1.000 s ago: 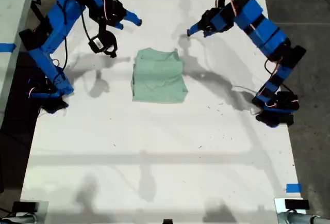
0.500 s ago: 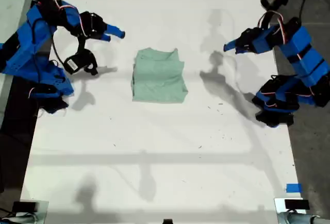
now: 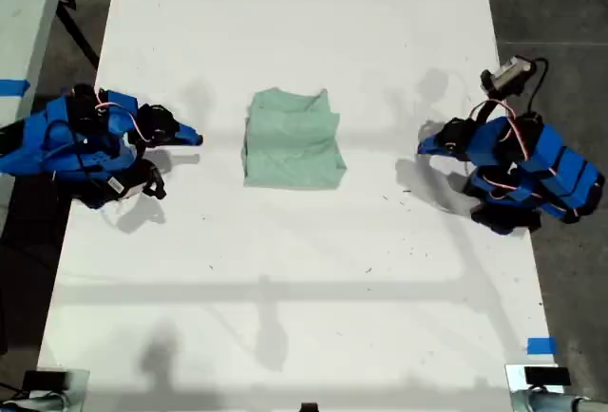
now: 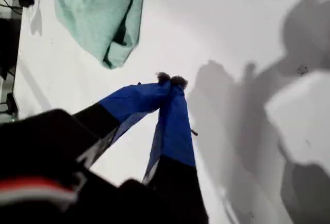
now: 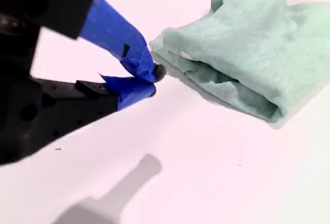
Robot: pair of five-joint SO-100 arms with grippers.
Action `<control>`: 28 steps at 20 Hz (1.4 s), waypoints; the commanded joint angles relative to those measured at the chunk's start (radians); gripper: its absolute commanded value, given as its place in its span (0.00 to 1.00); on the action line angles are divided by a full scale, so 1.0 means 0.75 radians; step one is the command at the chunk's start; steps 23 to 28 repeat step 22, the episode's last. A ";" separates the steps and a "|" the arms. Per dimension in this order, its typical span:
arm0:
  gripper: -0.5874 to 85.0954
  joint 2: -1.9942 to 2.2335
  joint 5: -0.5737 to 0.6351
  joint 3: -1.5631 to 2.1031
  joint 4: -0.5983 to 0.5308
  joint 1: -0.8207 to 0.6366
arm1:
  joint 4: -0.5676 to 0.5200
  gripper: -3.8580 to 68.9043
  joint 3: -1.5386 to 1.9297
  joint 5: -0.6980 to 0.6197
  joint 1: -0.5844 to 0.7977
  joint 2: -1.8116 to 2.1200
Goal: Fold t-shirt
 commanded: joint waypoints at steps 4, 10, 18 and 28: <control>0.11 0.284 -0.139 0.229 0.104 0.094 | -0.082 0.12 0.207 0.368 -0.047 0.039; 0.11 0.280 -0.121 0.231 0.243 0.292 | -0.084 0.13 0.211 -0.374 -0.041 0.039; 0.11 0.280 -0.121 0.231 0.243 0.323 | -0.074 0.10 0.207 -0.505 -0.049 0.039; 0.11 0.280 -0.121 0.231 0.243 0.323 | -0.074 0.10 0.207 -0.505 -0.049 0.039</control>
